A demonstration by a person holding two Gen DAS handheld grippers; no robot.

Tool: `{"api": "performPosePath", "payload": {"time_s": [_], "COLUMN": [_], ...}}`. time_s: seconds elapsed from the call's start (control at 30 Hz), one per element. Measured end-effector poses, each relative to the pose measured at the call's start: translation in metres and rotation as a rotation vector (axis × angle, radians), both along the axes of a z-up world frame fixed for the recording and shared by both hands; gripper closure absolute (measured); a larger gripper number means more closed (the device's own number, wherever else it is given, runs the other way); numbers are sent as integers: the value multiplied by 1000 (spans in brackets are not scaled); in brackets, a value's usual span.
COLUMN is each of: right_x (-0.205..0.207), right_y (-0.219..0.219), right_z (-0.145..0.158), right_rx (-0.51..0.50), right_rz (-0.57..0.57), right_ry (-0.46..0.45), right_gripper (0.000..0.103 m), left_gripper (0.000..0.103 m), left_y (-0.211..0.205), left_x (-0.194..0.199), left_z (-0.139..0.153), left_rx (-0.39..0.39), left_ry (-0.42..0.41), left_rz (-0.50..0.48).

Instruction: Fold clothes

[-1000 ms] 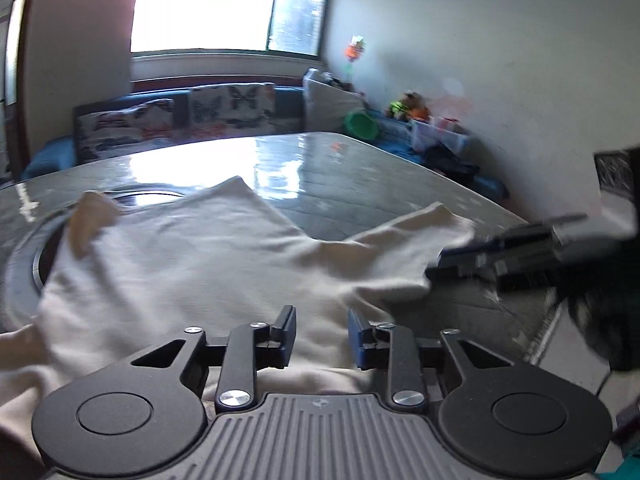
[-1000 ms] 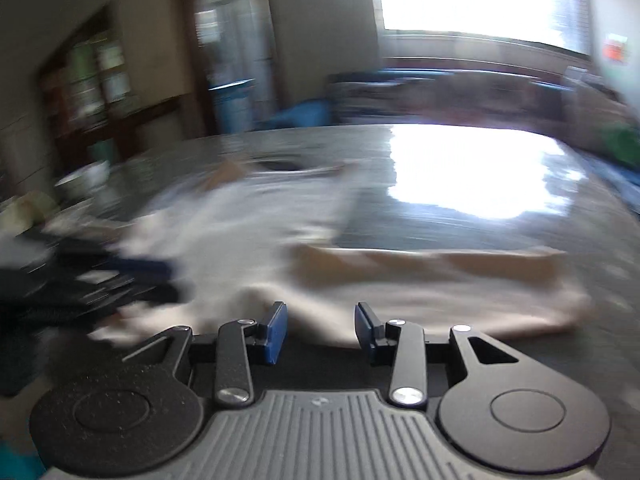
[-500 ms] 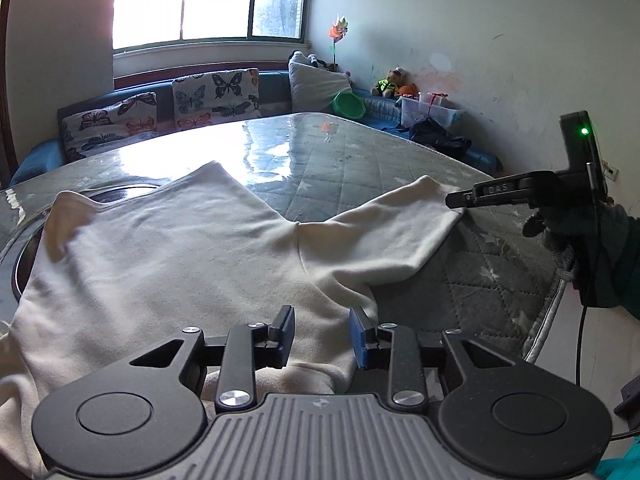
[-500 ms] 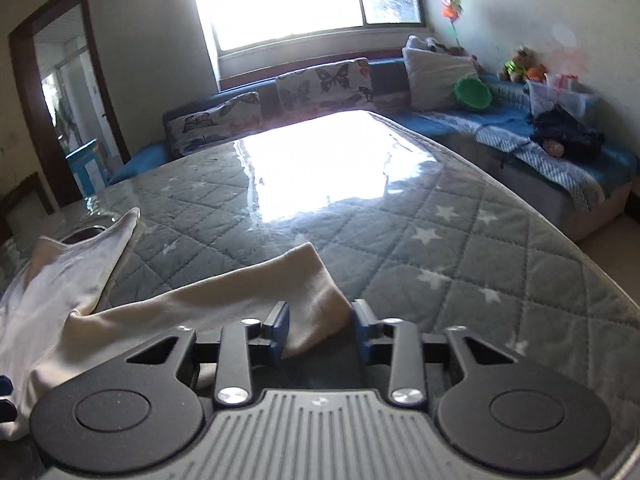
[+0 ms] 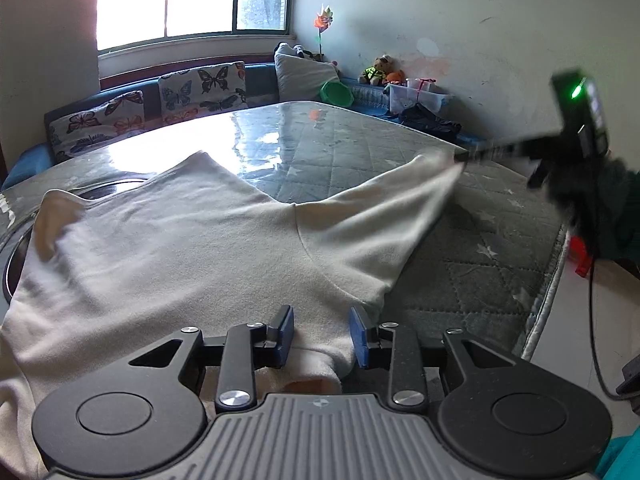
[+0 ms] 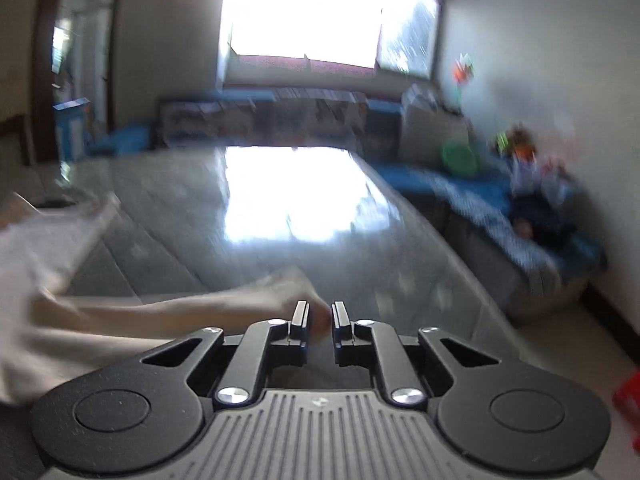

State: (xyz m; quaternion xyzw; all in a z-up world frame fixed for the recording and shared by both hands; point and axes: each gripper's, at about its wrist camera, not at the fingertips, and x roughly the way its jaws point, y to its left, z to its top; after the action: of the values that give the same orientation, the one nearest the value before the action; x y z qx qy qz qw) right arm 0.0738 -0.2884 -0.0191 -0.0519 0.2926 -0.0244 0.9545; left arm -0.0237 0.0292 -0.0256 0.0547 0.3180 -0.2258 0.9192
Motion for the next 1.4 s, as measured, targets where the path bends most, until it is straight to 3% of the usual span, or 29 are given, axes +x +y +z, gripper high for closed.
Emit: {"api": "performPosePath", "payload": {"time_s": [0.13, 0.2, 0.27, 0.43, 0.53, 0.63, 0.73, 0.9, 1.1, 1.23, 1.4], "right_x": [-1, -3, -1, 24, 32, 26, 19, 6, -14, -27, -38], "right_y": [-9, -1, 11, 40, 45, 49, 57, 96, 165, 204, 236], "right_z": [-8, 5, 13, 1, -16, -14, -5, 12, 19, 18, 7], "right_rx": [7, 27, 46, 92, 88, 71, 72, 106, 116, 104, 78], "right_rz": [-51, -10, 55, 152, 157, 174, 210, 384, 642, 776, 885], "right_ry": [12, -24, -46, 10, 71, 58, 40, 30, 48, 70, 111], "right_gripper": [85, 79, 60, 59, 58, 52, 50, 43, 36, 35, 35], "left_gripper": [66, 62, 62, 61, 60, 58, 57, 57, 58, 58, 56], "left_y": [0, -2, -7, -6, 23, 69, 119, 189, 234, 250, 257], "left_x": [-1, 1, 3, 1, -6, -15, -23, -29, -15, 4, 12], "left_z": [8, 13, 16, 12, 20, 31, 36, 30, 18, 9, 5], "left_rx": [-8, -28, -45, -44, -62, -74, -46, 45, 105, 142, 159], "left_ry": [-12, -25, -33, -21, -42, -73, -84, -68, -38, 2, -9], "left_rz": [-7, -9, -15, 25, 148, 332, 543, 828, 935, 944, 935]}}
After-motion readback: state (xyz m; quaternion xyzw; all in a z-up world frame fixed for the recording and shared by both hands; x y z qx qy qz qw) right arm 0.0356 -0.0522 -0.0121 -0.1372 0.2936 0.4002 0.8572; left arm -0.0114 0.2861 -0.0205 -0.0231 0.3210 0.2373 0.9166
